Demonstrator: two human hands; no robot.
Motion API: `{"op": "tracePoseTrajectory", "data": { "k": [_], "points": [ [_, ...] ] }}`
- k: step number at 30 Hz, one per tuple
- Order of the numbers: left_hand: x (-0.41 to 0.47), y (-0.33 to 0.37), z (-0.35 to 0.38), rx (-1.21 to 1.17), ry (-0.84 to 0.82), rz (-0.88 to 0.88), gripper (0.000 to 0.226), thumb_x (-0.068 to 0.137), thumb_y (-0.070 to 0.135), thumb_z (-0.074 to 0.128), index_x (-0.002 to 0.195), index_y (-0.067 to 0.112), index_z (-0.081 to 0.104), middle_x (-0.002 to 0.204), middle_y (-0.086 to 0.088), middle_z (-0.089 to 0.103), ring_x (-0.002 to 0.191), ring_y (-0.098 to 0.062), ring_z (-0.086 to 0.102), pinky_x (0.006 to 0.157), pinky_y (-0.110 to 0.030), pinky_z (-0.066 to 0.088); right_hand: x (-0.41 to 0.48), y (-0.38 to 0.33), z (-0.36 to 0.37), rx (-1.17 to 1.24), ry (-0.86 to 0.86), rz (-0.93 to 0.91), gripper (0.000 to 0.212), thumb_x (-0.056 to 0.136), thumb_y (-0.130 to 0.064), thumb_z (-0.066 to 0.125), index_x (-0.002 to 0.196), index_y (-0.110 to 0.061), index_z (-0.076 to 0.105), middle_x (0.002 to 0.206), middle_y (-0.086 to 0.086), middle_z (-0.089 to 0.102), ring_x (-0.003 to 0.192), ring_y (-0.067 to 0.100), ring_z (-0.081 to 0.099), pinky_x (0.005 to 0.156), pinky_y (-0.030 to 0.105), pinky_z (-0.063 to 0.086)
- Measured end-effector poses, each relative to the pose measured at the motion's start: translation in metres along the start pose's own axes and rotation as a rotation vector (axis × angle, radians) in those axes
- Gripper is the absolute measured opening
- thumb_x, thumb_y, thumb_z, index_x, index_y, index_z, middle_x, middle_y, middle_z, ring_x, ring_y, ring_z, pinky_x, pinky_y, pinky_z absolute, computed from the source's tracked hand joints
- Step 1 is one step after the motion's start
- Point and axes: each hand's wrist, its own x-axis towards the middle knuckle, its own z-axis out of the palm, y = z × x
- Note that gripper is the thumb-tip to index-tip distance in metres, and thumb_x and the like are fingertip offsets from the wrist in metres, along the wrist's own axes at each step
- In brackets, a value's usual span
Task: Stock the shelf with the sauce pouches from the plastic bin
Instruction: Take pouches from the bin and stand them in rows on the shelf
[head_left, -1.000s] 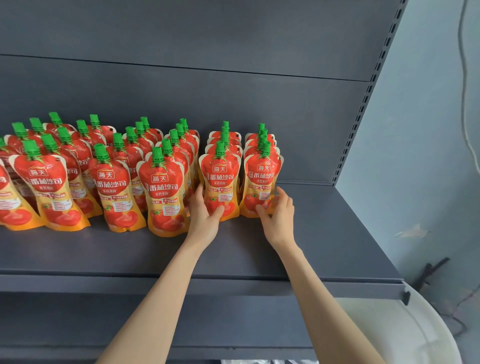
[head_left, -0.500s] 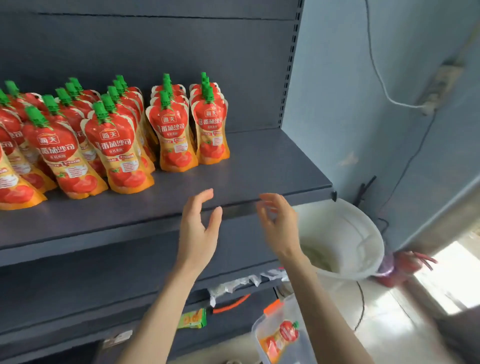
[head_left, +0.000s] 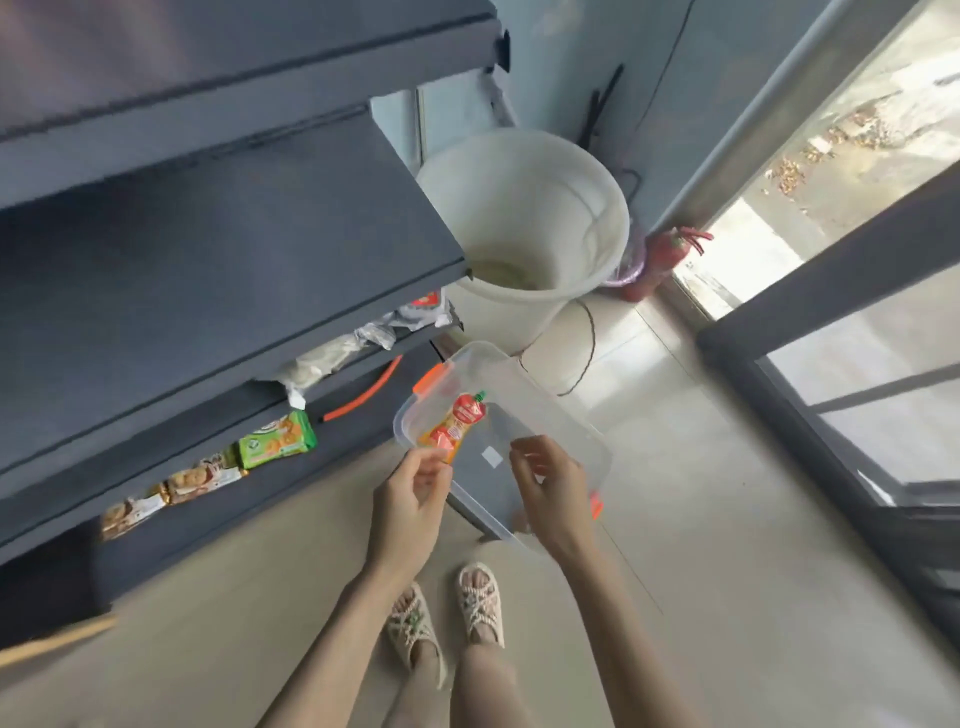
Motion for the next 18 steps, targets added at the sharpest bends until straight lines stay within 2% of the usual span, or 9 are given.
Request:
{"op": "tracePoseTrajectory", "data": {
  "k": [2, 5, 6, 10, 12, 15, 18],
  "points": [
    [-0.003, -0.021, 0.022, 0.012, -0.030, -0.064, 0.013, 0.090, 0.010, 0.058, 0.099, 0.018, 0.062, 0.092, 0.007, 0.067, 0.086, -0.004, 0.063, 0.075, -0.008, 0.044, -0.001, 0.028, -0.002, -0.005, -0.005, 0.069, 0.011, 0.090, -0.010, 0.057, 0.091, -0.013, 0.068, 0.087, -0.002, 0.067, 0.080, 0.014, 0.062, 0.076, 0.034, 0.051],
    [0.000, -0.049, 0.057, 0.026, -0.062, -0.147, 0.013, 0.090, 0.010, 0.058, 0.100, 0.016, 0.062, 0.091, 0.006, 0.066, 0.087, -0.007, 0.062, 0.075, -0.007, 0.044, 0.006, 0.071, -0.002, -0.003, -0.036, 0.158, 0.017, 0.088, -0.024, 0.054, 0.083, -0.038, 0.063, 0.082, -0.010, 0.067, 0.077, 0.015, 0.066, 0.085, 0.049, 0.049],
    [0.002, -0.060, 0.071, 0.036, -0.069, -0.173, 0.012, 0.090, 0.010, 0.058, 0.100, 0.015, 0.062, 0.090, 0.006, 0.066, 0.085, -0.007, 0.062, 0.075, -0.007, 0.044, 0.010, 0.089, -0.002, 0.000, -0.048, 0.192, 0.017, 0.088, -0.025, 0.054, 0.083, -0.039, 0.061, 0.081, -0.010, 0.067, 0.076, 0.013, 0.067, 0.087, 0.050, 0.049],
    [0.011, -0.097, 0.121, 0.100, -0.124, -0.266, 0.010, 0.090, 0.012, 0.057, 0.098, 0.014, 0.062, 0.085, 0.008, 0.065, 0.082, -0.005, 0.060, 0.073, -0.007, 0.043, 0.029, 0.146, -0.006, 0.048, -0.093, 0.323, 0.013, 0.091, -0.009, 0.054, 0.088, -0.019, 0.061, 0.073, -0.019, 0.061, 0.071, -0.002, 0.060, 0.077, 0.028, 0.048],
    [0.016, -0.121, 0.151, 0.116, -0.129, -0.326, 0.011, 0.089, 0.011, 0.058, 0.098, 0.013, 0.063, 0.084, 0.006, 0.064, 0.080, -0.008, 0.060, 0.075, -0.013, 0.044, 0.043, 0.183, -0.007, 0.042, -0.127, 0.360, 0.012, 0.090, -0.009, 0.055, 0.088, -0.019, 0.061, 0.077, -0.017, 0.061, 0.074, 0.006, 0.060, 0.075, 0.026, 0.045],
    [0.026, -0.152, 0.193, 0.137, -0.141, -0.407, 0.010, 0.087, 0.010, 0.060, 0.094, 0.016, 0.060, 0.083, 0.003, 0.063, 0.080, -0.015, 0.059, 0.079, -0.025, 0.047, 0.064, 0.234, -0.007, 0.024, -0.238, 0.402, 0.008, 0.090, -0.011, 0.057, 0.093, -0.013, 0.064, 0.087, -0.004, 0.063, 0.083, 0.016, 0.061, 0.075, 0.024, 0.044],
    [0.035, -0.174, 0.224, 0.132, -0.136, -0.504, 0.014, 0.084, 0.010, 0.065, 0.093, 0.018, 0.058, 0.080, 0.006, 0.060, 0.079, -0.014, 0.057, 0.081, -0.027, 0.047, 0.084, 0.272, -0.004, 0.000, -0.368, 0.413, 0.015, 0.090, -0.011, 0.057, 0.102, -0.004, 0.065, 0.097, 0.004, 0.065, 0.087, 0.018, 0.062, 0.075, 0.023, 0.045]
  ]
}}
